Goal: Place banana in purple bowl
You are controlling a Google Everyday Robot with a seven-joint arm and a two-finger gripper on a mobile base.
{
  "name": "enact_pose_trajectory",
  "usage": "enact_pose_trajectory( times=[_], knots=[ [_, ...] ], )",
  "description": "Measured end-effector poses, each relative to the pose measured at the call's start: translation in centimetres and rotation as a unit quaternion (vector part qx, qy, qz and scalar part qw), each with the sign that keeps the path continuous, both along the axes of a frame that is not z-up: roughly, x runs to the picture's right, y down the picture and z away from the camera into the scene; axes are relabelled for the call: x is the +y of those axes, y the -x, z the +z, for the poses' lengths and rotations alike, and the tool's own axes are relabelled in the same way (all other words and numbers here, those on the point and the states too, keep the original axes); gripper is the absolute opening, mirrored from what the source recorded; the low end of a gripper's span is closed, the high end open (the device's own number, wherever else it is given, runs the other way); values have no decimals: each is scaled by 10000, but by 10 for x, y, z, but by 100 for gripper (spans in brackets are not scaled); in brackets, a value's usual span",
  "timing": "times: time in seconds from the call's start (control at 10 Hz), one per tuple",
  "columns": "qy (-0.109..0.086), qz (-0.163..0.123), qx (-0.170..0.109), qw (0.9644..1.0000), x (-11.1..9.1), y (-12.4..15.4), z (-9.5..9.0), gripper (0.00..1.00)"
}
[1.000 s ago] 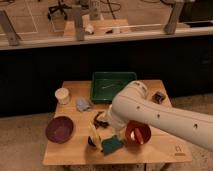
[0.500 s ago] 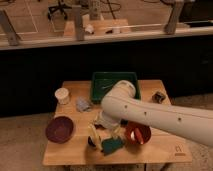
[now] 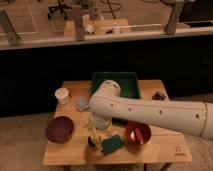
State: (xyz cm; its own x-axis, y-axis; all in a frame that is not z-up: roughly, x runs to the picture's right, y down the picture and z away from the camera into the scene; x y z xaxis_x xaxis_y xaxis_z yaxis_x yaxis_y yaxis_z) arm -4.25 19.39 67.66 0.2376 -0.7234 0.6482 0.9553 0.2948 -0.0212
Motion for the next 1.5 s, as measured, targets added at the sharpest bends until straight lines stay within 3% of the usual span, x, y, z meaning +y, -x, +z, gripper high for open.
enact_pose_trajectory(
  times=[0.2,0.6,1.2,1.3,1.5],
  knots=[
    [-55,-309,-207,9993,9,8,6,80],
    [-38,-638,-269,9976,33,12,30,76],
    [-9,-687,-354,9970,40,13,38,16],
    [-3,-684,-357,9970,40,13,38,8],
    [7,-623,-384,9973,40,14,38,3]
  ],
)
